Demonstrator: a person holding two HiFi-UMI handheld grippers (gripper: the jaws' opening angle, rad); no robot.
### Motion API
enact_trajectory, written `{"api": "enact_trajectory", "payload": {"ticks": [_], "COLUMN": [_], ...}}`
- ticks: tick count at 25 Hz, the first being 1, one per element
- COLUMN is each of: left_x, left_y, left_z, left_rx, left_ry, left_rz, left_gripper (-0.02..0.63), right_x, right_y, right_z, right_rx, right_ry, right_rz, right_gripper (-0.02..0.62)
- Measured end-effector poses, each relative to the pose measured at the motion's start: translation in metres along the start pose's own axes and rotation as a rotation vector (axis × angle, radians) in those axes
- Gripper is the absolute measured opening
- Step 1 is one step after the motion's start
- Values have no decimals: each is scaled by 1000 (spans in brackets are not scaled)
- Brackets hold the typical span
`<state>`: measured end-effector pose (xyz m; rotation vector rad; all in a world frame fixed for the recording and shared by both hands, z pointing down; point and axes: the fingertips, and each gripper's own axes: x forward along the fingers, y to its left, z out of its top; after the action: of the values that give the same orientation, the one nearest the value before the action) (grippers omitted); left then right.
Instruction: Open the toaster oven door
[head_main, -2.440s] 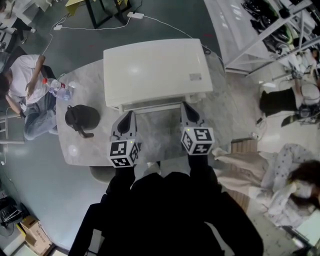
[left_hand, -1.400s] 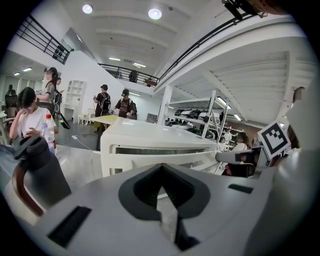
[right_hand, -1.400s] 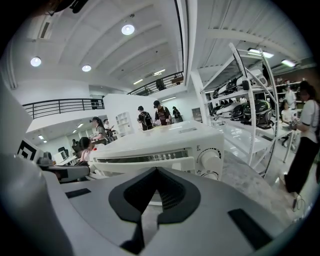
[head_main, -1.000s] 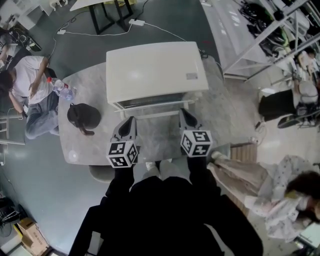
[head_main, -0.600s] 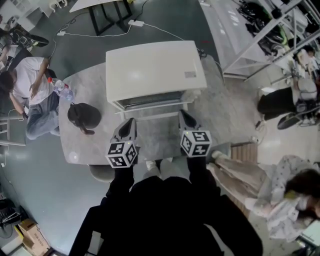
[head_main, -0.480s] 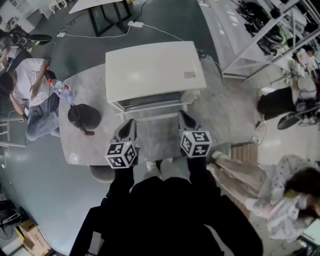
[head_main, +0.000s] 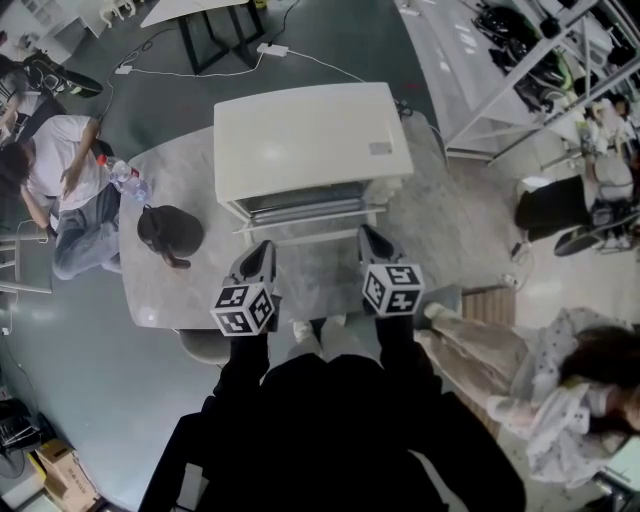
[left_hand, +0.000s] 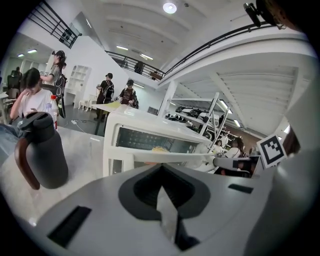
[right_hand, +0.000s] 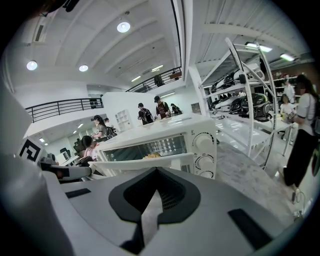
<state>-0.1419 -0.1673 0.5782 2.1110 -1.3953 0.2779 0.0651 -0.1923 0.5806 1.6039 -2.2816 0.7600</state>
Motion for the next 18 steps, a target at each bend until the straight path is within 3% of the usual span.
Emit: {"api": "enact_trajectory", "payload": {"ticks": [18], "left_x": [-8], "left_y": [-4], "left_z": [-18], "left_rx": [-38], "left_ry": [21], "left_rz": [-11], "left_gripper": [3], "right_x": [-11], "right_y": [-2], "right_z": [-18], "right_rx": [26], "right_ry": [26], "right_rz": [22], "right_gripper": [3]}}
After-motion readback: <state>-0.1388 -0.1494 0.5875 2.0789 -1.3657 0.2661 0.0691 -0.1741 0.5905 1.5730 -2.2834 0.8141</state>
